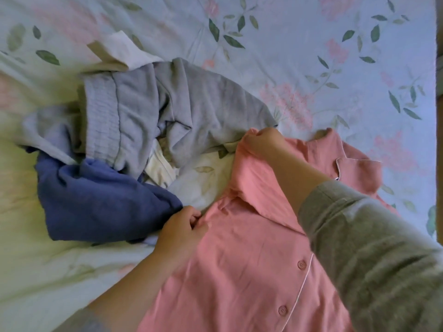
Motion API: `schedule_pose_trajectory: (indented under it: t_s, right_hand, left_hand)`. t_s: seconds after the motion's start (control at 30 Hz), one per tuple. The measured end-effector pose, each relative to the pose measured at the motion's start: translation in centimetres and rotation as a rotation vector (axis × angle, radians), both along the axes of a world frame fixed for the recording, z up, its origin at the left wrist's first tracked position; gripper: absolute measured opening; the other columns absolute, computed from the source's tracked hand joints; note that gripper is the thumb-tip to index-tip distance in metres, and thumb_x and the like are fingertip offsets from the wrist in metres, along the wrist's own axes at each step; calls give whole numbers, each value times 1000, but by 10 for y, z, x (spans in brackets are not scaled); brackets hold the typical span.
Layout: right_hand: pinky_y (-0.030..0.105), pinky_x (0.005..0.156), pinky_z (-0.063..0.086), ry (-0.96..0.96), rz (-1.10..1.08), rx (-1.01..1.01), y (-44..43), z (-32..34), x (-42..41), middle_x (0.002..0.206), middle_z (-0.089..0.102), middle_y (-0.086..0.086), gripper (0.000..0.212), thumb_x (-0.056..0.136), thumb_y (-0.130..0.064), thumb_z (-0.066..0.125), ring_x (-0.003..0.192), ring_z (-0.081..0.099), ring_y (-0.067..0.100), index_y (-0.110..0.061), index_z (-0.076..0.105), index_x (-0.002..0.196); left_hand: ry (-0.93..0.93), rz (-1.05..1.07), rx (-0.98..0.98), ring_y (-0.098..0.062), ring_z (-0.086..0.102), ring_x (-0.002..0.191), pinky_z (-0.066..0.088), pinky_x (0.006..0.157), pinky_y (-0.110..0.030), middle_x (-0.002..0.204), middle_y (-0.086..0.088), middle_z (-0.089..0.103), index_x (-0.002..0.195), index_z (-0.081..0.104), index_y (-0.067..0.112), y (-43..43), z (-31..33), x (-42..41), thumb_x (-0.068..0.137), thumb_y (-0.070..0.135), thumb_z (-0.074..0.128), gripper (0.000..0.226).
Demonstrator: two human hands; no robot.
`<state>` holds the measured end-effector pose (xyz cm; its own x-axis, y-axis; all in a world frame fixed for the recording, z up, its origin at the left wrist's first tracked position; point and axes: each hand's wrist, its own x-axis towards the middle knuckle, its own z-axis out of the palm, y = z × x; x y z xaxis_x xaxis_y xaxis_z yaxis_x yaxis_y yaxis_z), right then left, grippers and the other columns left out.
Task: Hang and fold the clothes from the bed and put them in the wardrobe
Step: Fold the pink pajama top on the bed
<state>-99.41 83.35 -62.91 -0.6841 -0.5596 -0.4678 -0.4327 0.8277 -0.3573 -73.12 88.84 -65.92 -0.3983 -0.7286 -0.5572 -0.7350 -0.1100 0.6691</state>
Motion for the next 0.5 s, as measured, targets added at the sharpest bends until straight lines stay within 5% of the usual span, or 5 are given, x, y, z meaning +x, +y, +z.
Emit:
schedule_pose_trajectory:
  t_s: [0.17,0.27,0.43,0.5]
  right_hand:
    - [27,63,44,-168,-172,-198,-20,-9,-3,66,54,3,17,94,-17,49,60,52,19,-10,61,85]
    - [25,47,49,-359,-472,-394,-33,-9,-18,74,62,9,14,97,-11,47,51,63,15,-7,58,89]
    - [20,43,48,-497,-448,-484,-44,-22,-19,76,65,10,20,98,-5,43,59,67,15,-13,54,84]
    - [23,54,54,-457,-393,-495,-38,-24,-14,87,60,3,16,97,-5,46,69,64,13,-13,56,105]
  left_hand:
    - [18,-65,-21,-7,48,58,31,53,-14,60,7,52,67,49,29,-2,-5,7,86,16,66,29]
    - [43,-42,-69,-8,40,53,28,50,-19,56,5,46,63,41,27,-11,-4,13,87,15,66,36]
    - [60,-73,-33,-14,50,62,40,61,-25,66,3,57,72,50,22,-22,-8,13,88,19,66,22]
    - [43,-89,13,-17,56,66,44,65,-31,70,0,62,76,54,18,-22,-10,16,87,22,67,17]
